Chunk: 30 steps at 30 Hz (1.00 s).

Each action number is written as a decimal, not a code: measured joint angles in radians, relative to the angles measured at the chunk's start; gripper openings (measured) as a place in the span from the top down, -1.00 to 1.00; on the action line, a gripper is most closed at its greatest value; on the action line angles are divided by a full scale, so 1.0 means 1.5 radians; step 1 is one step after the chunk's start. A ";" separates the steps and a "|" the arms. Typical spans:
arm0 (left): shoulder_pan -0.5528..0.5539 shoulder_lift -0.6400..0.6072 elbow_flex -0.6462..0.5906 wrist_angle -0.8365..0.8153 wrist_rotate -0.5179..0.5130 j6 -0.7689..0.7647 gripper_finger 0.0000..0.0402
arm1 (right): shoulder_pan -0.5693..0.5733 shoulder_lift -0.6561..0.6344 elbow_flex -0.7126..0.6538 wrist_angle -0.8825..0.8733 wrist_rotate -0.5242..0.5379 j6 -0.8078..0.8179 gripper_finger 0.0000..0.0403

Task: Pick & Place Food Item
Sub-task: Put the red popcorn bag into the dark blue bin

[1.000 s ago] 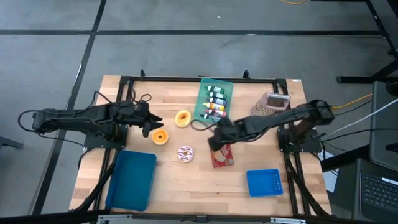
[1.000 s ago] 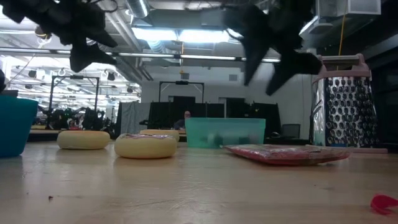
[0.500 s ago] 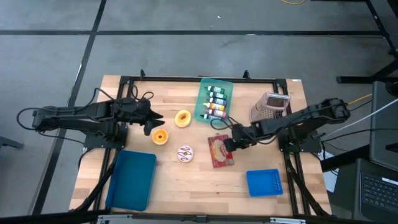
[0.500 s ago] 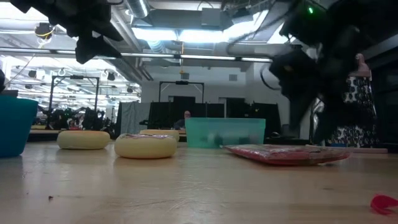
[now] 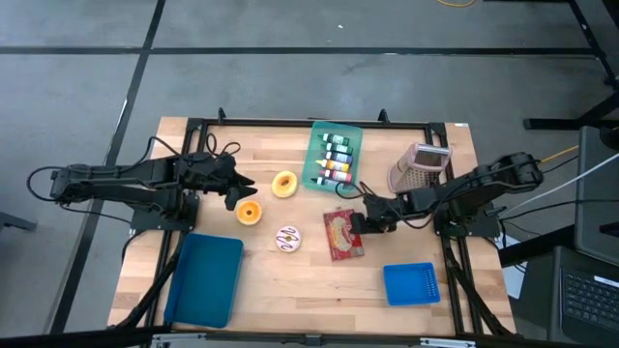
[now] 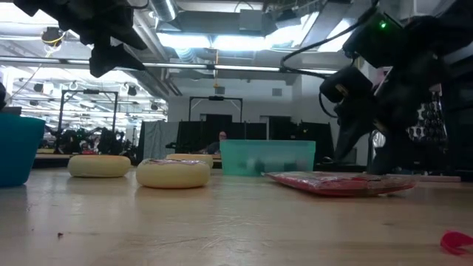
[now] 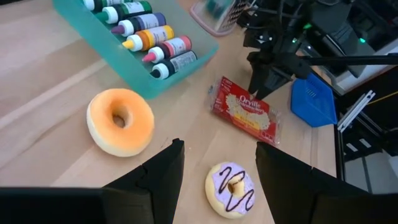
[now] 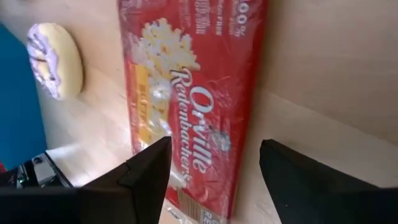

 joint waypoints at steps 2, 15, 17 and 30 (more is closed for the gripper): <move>0.000 0.000 0.000 0.000 0.000 0.000 0.04 | 0.000 0.011 0.000 0.007 0.000 0.010 -0.20; 0.000 0.008 0.000 -0.001 0.025 0.007 0.04 | 0.002 0.079 0.009 0.099 0.014 0.065 -0.19; 0.000 0.014 0.000 -0.001 0.029 0.010 0.04 | 0.002 0.095 0.022 0.101 0.014 0.064 -0.17; 0.000 0.035 0.000 0.020 0.034 0.027 0.04 | 0.002 0.175 0.082 0.113 0.034 0.060 0.90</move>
